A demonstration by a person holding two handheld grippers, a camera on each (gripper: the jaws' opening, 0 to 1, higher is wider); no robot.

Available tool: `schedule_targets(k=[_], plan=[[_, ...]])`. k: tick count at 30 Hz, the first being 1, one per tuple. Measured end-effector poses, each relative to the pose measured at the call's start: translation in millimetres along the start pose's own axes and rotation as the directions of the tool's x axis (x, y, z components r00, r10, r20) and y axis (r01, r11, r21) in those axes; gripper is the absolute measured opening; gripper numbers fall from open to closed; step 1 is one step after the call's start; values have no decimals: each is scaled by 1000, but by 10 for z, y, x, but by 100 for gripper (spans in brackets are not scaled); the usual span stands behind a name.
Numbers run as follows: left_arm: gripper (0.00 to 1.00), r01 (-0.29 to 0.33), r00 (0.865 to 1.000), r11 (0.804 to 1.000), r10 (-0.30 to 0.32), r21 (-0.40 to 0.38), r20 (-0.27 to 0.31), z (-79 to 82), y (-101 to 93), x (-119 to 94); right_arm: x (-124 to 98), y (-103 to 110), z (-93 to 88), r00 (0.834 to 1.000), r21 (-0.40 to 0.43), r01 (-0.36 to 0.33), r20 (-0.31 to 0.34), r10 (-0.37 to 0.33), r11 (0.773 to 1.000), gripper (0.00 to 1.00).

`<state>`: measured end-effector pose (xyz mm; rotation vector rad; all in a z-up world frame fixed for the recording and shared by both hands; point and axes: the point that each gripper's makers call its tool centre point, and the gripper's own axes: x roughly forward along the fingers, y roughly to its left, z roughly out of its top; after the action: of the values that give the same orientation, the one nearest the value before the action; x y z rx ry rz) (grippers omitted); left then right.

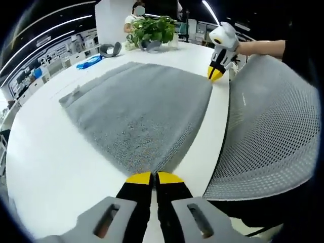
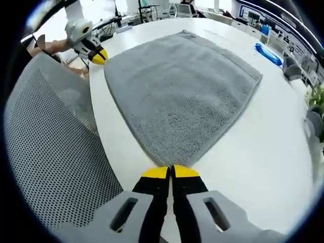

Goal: Fold the towel on the table until its edges align and the towel forms a compact rectangular stack.

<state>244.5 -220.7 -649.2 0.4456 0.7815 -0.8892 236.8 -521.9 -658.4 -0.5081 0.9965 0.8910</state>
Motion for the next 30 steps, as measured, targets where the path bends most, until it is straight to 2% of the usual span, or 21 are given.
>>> schedule_targets(k=[1,2,6,9,14,18,21,23,25,26,27,28,30], plan=[[2,-9,1000,1000,9,-2,3,21,-10,-29,-8,-4,1,1000,3,1,2,-1,1000,0],[2,-19,1000,1000,19,-15,14,39,0,-62,-42,-17,20,1000,49,-2,26,1,999,0],[2,-46,992,994,57,-102,109,215,11,-217,-179,-127,92,995,138,8,100,-22,990,0],[2,-56,986,988,77,-143,149,300,16,-301,-319,-188,167,983,213,16,174,-54,977,0],[2,-76,971,977,118,-197,209,500,4,-443,-510,-236,230,966,262,54,231,-117,964,0],[2,-112,953,961,176,-254,247,619,-4,-552,-692,-242,296,940,334,79,290,-182,939,0],[2,-126,927,934,230,-333,295,712,20,-652,-819,-223,340,913,410,87,332,-237,908,0],[2,-124,911,916,258,-381,323,759,36,-728,-886,-204,359,900,423,108,344,-269,900,0],[2,-151,893,909,294,-389,341,794,40,-819,-967,-165,401,889,433,118,356,-290,894,0],[2,-158,889,907,302,-391,343,818,17,-848,-1040,-178,452,865,444,141,380,-328,885,0],[2,-160,884,902,312,-400,348,831,10,-872,-1074,-159,461,861,453,144,382,-337,880,0],[1,-166,878,899,322,-405,355,846,2,-900,-1120,-151,482,849,460,154,390,-355,874,0],[1,-176,872,898,332,-403,359,854,4,-938,-1172,-127,512,839,458,166,400,-370,873,0]])
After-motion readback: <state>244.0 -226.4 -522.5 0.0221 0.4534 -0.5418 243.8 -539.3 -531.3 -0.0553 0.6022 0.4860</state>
